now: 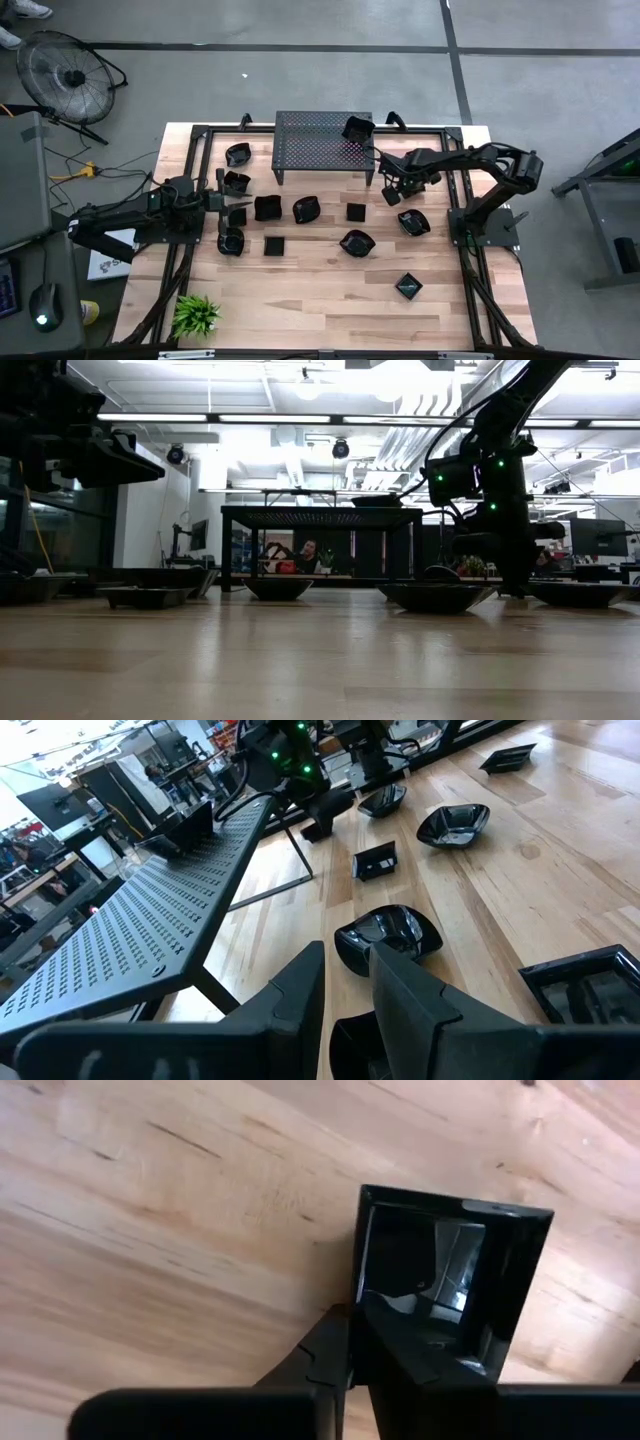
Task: Pick & Place Mini shaped plates
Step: Put the black square plate on the shelf
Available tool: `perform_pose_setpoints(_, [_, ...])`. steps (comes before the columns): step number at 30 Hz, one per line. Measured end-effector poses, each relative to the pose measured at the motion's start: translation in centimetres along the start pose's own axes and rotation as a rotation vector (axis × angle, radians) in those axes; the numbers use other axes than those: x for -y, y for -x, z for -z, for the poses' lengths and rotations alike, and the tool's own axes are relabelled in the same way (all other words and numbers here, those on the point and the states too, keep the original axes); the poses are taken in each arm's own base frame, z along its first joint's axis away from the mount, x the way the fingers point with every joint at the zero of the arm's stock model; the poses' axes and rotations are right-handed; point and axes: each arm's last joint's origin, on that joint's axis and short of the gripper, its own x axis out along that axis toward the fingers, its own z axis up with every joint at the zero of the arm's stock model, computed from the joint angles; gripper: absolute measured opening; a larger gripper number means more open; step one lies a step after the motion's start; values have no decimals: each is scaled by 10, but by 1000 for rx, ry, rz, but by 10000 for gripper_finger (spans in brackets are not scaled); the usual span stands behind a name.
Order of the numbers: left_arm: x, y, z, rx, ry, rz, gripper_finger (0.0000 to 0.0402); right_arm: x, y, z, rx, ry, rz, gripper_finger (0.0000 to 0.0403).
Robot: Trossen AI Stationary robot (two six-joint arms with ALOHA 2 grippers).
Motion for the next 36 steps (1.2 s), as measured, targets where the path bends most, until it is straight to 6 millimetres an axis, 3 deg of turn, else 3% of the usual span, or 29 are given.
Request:
perform_pose_setpoints(13, [0, 0, 0, -1, 0, 0, 80, -8, 7, 9, -26, 46, -60, 8])
perform_pose_setpoints(36, [0, 0, 0, 0, 0, 0, 80, -12, 84, 59, 157, 176, -442, 4])
